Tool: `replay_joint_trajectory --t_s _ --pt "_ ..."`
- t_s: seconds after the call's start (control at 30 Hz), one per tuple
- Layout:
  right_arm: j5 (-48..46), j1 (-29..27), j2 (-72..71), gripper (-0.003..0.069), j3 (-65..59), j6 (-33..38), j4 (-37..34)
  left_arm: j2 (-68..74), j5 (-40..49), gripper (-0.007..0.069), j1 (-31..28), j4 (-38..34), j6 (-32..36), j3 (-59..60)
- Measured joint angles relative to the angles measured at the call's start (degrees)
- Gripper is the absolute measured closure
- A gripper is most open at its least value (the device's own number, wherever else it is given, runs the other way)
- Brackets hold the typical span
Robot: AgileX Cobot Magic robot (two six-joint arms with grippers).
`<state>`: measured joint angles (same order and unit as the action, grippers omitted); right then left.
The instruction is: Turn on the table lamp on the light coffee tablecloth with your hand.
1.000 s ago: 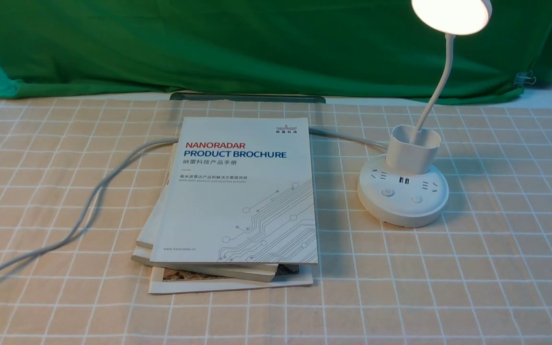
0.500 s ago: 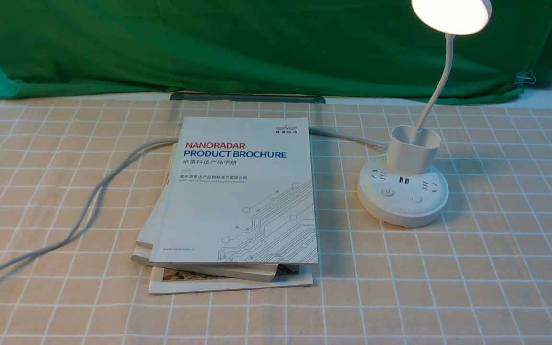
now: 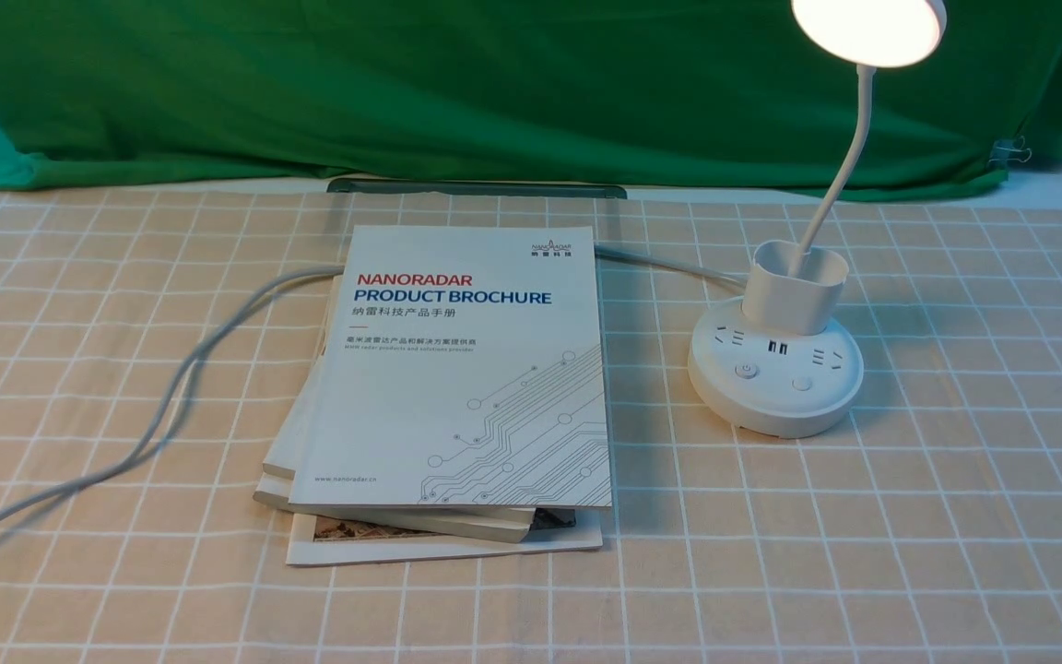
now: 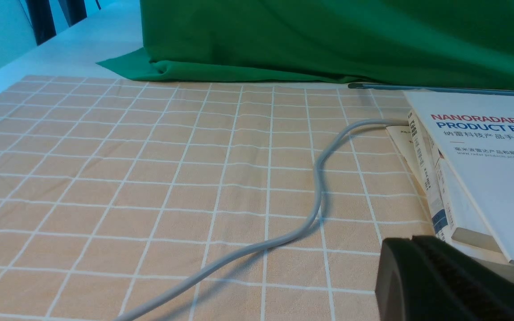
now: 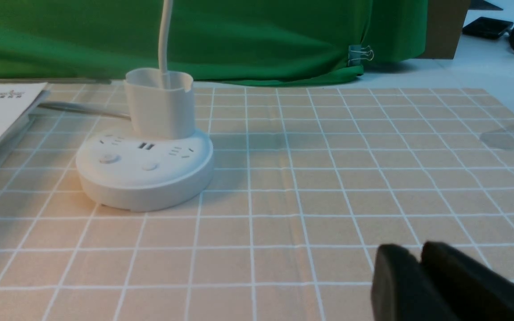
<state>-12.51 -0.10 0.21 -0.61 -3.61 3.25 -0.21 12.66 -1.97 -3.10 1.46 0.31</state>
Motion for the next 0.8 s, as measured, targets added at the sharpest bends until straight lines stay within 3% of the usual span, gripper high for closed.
replay_joint_trajectory --t_s 0.8 --pt "0.0 0.0 0.0 0.0477 0.0 0.0 -0.1 0.0 0.0 0.0603 0.0 0.0 0.0 0.0"
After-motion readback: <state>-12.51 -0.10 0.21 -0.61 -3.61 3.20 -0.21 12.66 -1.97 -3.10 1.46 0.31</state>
